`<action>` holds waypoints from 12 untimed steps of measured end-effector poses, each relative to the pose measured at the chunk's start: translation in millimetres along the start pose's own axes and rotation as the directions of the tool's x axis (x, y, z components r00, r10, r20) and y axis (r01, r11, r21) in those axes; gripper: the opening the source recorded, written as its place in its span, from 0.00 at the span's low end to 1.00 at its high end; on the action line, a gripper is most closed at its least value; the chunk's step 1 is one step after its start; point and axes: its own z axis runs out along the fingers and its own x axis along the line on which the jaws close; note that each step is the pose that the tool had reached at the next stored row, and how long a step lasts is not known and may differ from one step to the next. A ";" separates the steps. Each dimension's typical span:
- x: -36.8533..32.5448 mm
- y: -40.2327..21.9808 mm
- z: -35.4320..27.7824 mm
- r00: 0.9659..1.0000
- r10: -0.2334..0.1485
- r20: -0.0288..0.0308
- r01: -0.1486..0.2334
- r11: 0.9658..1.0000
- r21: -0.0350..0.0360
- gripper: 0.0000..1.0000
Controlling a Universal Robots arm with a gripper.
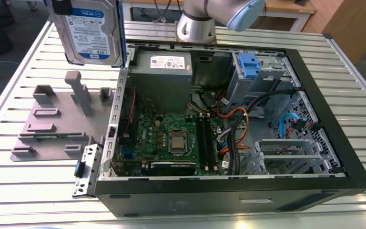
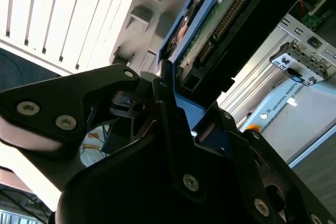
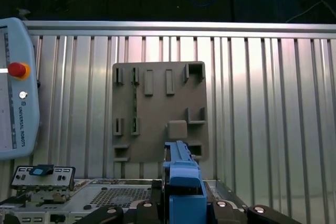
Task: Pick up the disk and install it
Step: 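Pick up the disk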
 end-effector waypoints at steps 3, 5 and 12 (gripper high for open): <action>6.0 -5.2 0.0 1.000 0.000 0.000 0.000 1.000 -0.007 0.37; 9.3 -9.4 0.1 1.000 0.000 0.000 0.000 1.000 -0.010 0.37; 16.1 -27.5 0.2 1.000 0.001 0.000 -0.001 1.000 -0.021 0.37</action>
